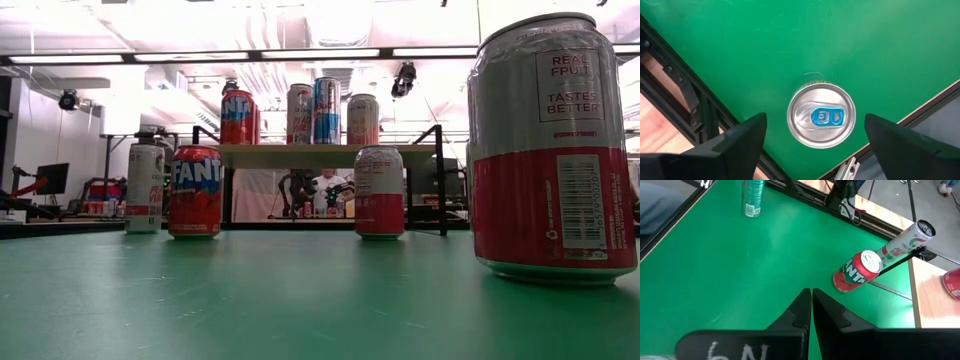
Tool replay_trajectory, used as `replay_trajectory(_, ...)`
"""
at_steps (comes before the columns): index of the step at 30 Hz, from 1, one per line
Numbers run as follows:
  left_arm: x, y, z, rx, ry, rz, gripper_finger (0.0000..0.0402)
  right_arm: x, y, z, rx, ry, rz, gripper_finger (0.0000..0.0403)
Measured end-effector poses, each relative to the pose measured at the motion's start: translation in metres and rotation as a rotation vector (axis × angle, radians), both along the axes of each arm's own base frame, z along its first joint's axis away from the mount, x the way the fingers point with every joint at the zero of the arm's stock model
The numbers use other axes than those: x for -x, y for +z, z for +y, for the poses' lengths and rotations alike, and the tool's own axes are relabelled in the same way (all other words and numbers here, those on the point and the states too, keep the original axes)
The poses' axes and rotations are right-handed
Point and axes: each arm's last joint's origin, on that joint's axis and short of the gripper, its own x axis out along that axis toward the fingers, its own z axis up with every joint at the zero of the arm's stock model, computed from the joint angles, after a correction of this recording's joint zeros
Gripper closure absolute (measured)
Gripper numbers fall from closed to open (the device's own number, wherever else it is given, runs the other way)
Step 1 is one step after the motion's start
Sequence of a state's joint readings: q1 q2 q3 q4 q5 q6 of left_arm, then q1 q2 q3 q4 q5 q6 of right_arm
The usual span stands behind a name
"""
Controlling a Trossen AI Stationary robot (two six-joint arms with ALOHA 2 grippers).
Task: Place canned beverage on shelf
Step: Put the top white orange soda can on the shelf
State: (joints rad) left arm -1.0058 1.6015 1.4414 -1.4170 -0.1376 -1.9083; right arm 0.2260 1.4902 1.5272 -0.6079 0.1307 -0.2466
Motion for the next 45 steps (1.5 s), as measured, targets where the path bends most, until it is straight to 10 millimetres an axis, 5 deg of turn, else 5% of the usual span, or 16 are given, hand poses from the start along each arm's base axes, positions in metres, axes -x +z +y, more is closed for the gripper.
replay_trajectory(16,-0.005,-0.007,-0.005,-0.030,-0.016,-0.028,0.0066,-0.002,0.002,-0.003,-0.001,-0.008,-0.025,0.0394)
replay_trajectory(26,-0.002,0.000,0.006,-0.114,-0.083,-0.070,0.0078,-0.010,0.007,-0.029,-0.055,-0.130,-0.087,0.0394)
replay_trajectory(37,-0.005,0.020,0.048,-0.224,-0.201,-0.109,0.0080,-0.001,-0.008,-0.058,-0.177,-0.395,0.087,0.0394)
replay_trajectory(45,0.007,0.011,0.095,-0.271,-0.259,-0.121,0.0080,0.012,-0.019,-0.062,-0.288,-0.572,0.243,0.0394)
